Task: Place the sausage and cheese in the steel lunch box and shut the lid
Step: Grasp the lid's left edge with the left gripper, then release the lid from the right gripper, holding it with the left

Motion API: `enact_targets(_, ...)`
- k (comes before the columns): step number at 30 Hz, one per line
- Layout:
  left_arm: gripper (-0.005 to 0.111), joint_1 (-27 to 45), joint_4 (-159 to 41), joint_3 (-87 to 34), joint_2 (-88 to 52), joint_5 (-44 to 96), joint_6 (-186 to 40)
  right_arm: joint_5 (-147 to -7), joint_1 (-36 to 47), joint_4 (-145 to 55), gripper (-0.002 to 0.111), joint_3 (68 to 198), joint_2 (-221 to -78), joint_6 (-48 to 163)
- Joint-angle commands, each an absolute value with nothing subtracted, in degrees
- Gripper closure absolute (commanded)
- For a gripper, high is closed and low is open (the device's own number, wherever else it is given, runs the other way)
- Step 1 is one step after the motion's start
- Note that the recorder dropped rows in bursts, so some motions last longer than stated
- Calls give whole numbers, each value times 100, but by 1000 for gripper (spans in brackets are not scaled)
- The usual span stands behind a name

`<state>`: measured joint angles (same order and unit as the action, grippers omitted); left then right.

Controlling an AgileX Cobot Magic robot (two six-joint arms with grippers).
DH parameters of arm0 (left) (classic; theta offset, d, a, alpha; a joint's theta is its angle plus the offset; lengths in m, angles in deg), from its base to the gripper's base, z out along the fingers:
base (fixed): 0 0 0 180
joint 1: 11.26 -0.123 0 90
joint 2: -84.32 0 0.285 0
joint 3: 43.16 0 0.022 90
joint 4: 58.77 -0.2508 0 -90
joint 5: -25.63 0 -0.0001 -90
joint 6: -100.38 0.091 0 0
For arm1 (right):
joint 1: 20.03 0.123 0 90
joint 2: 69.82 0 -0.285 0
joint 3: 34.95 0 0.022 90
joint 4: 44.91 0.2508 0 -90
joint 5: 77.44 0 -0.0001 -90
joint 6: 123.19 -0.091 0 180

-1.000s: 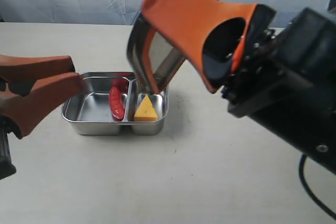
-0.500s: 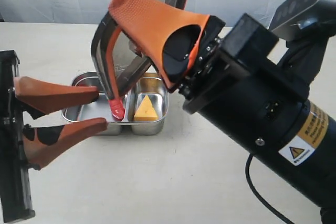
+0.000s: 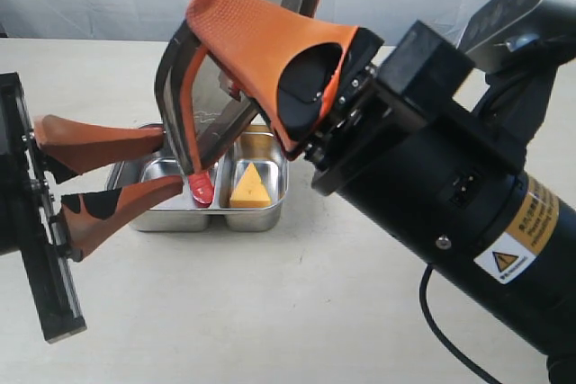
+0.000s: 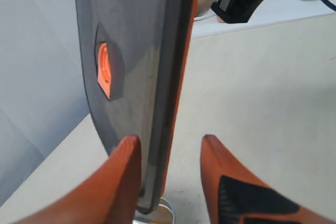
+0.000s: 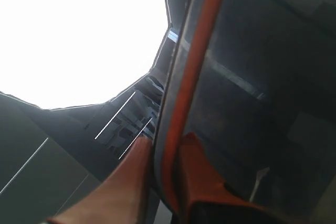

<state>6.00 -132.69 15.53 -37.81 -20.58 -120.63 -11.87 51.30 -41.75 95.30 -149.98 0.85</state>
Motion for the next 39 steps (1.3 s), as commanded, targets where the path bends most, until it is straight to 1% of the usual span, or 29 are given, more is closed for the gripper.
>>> enact_targets(1,69,649,-13006,1520,-3782,-1973,-11824,-1106,5141,-4200,109,9559,-15010,113)
enact_targets(12,69,834,-12763,1520,-3782,-1633,-11451,-1124,5141,-4593,109,10056,-15367,-197)
enact_targets(14,71,834,-12599,1520,-3782,-1633,-11123,-1151,5141,-4700,109,10109,-15401,-340)
enact_targets(16,77,834,-12328,1520,-3782,-1633,-10796,-1139,5141,-4807,109,10134,-15451,-519)
enact_targets(17,82,834,-12148,1520,-3782,-1633,-10718,-1110,5141,-4836,109,10134,-15486,-608)
enact_targets(23,107,834,-12006,1520,-3782,-1643,-10620,-1109,5141,-4928,109,10134,-15588,-939)
enact_targets(32,107,834,-11484,1520,-3782,-1681,-10620,-1109,5141,-5105,109,10134,-15600,-1119)
enact_targets(35,107,834,-11330,1520,-3782,-1505,-10620,-1151,5141,-5235,109,10134,-15600,-1119)
enact_targets(37,107,834,-11183,1520,-3782,-1312,-10620,-1301,5141,-5390,109,10124,-15600,-1119)
enact_targets(39,107,834,-11002,1520,-3782,-1053,-10620,-1746,5141,-5406,109,10124,-15536,-1119)
